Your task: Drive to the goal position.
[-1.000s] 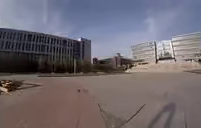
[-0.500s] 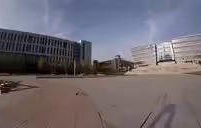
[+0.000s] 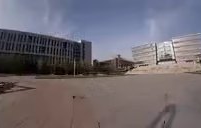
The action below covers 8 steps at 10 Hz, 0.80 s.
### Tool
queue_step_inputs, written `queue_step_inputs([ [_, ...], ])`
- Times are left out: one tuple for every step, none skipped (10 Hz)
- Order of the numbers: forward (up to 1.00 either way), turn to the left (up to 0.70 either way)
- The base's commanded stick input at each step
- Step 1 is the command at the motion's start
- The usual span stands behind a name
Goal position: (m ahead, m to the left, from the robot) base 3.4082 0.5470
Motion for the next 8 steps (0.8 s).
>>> queue_step_inputs([
  [0.70,0.06],
  [0.70,0.13],
  [0.70,0.21],
  [0.70,0.28],
  [0.70,0.35],
  [0.70,0.35],
  [0.70,0.35],
  [0.70,0.35],
])
